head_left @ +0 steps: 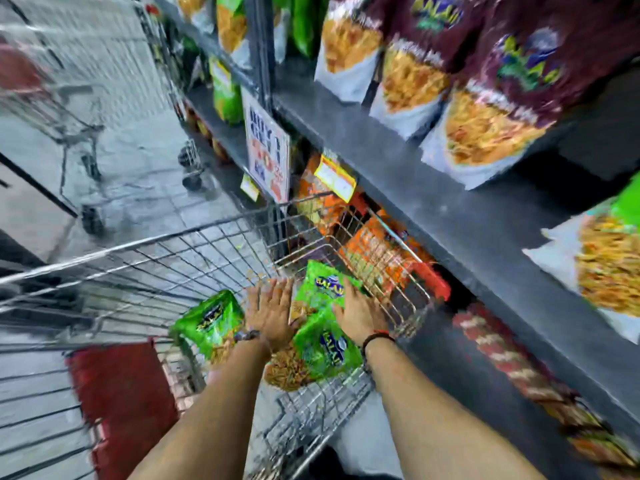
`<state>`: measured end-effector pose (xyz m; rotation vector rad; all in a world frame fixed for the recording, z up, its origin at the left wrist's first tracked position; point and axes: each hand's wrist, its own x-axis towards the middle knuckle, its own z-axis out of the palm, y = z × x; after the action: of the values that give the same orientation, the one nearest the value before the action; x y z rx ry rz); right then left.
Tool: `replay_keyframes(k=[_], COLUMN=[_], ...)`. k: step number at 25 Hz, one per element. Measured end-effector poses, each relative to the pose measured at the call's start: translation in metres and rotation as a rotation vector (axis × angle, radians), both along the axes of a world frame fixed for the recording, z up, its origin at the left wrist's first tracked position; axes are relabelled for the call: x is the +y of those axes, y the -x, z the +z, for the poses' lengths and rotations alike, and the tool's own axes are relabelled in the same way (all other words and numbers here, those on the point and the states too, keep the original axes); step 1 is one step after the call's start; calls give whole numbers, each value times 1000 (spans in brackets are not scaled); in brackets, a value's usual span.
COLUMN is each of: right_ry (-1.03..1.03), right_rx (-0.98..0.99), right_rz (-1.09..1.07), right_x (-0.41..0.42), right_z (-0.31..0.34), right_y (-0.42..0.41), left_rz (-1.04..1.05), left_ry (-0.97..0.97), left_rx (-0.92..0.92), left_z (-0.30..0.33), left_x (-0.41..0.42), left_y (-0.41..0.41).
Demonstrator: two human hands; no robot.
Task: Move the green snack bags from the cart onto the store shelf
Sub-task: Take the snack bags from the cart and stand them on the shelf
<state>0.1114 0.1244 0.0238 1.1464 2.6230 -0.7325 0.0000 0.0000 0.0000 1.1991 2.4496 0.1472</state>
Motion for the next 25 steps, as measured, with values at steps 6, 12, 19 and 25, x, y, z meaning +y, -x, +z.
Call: replay_keyframes(k=[6, 12, 19, 25], right_ry=[244, 200, 358, -27], right_rx=[-283, -157, 235, 556], right_rz=[-9, 39, 9, -222], right_x=[25, 34, 27, 35], right_z=[-94, -111, -39, 41], right_y=[23, 45, 78, 36], left_rz=[-10, 137, 417, 471], left_ry=[313, 185, -43, -450], left_rx=[-285, -450, -726, -826], left_z=[-95, -133, -80, 19], left_x=[6, 10, 1, 16], left_y=[3, 10, 36, 50])
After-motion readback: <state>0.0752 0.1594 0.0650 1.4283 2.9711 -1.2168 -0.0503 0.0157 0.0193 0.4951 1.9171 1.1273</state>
